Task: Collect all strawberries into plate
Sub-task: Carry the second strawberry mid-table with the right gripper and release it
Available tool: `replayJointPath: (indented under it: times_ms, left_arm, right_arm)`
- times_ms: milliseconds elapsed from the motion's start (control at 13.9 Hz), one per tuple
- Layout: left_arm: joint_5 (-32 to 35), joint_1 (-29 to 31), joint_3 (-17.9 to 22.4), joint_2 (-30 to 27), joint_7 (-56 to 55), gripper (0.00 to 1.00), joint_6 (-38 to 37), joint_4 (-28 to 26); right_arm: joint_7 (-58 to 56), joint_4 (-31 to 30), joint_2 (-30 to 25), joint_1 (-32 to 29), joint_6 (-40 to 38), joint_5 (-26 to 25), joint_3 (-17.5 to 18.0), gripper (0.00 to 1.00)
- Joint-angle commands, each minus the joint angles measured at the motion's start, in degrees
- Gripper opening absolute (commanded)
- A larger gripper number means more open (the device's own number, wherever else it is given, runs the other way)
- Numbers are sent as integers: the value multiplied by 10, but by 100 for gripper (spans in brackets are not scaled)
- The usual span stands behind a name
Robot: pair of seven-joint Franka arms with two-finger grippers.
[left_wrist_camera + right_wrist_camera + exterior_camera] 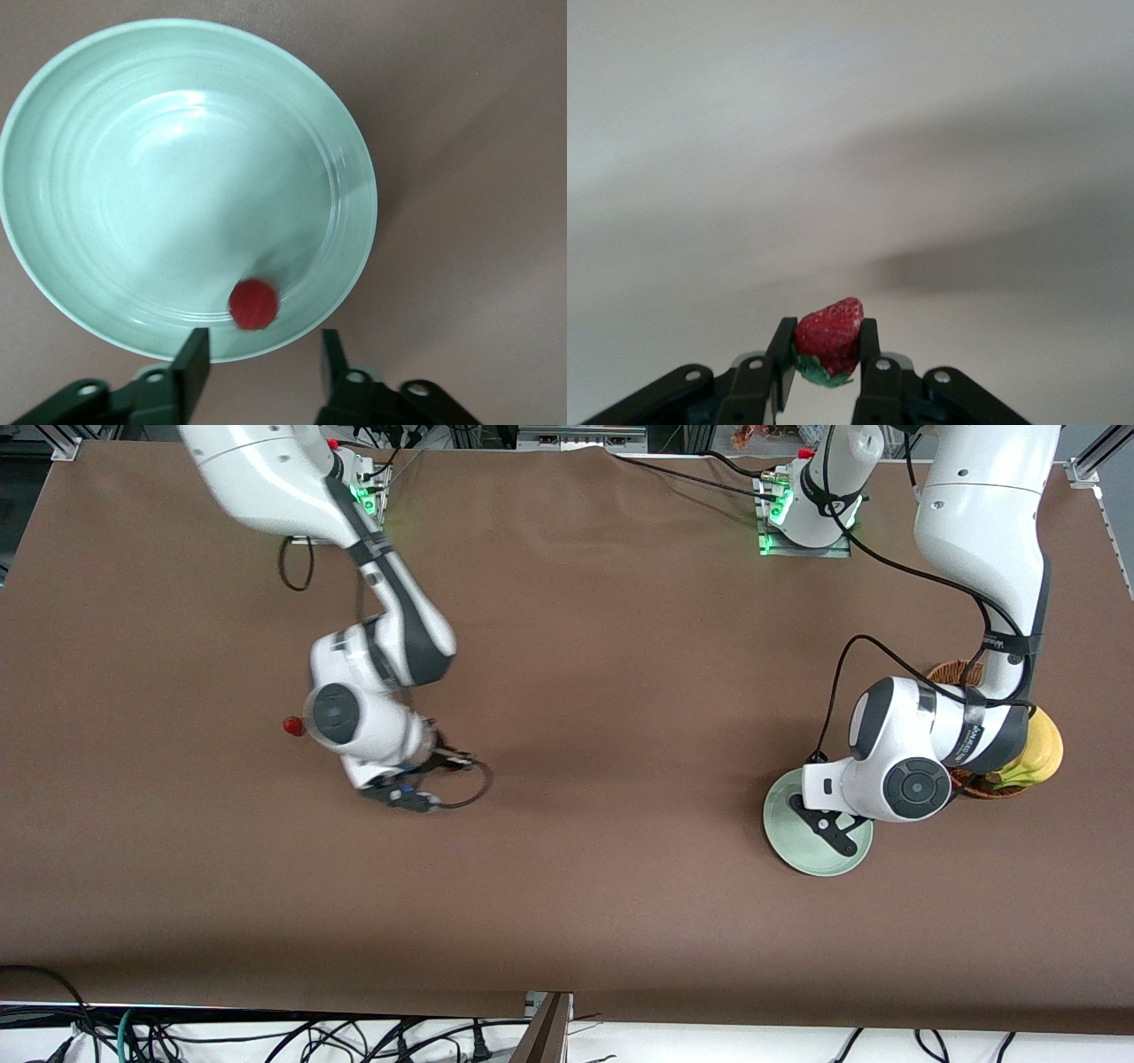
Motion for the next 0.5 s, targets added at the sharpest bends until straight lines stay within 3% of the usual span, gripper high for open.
replayJointPath:
  times_ms: [0, 216, 432]
  left_arm:
    - [3, 7, -7, -11, 12, 100, -1, -3]
    - [1, 8, -8, -24, 11, 100, -20, -3]
    - [1, 2, -10, -29, 6, 100, -23, -5]
  right_arm:
    - [139, 77, 77, 73, 71, 9, -7, 6]
    - [186, 89, 119, 132, 199, 13, -7, 6]
    - [269, 164, 189, 184, 239, 14, -6, 6]
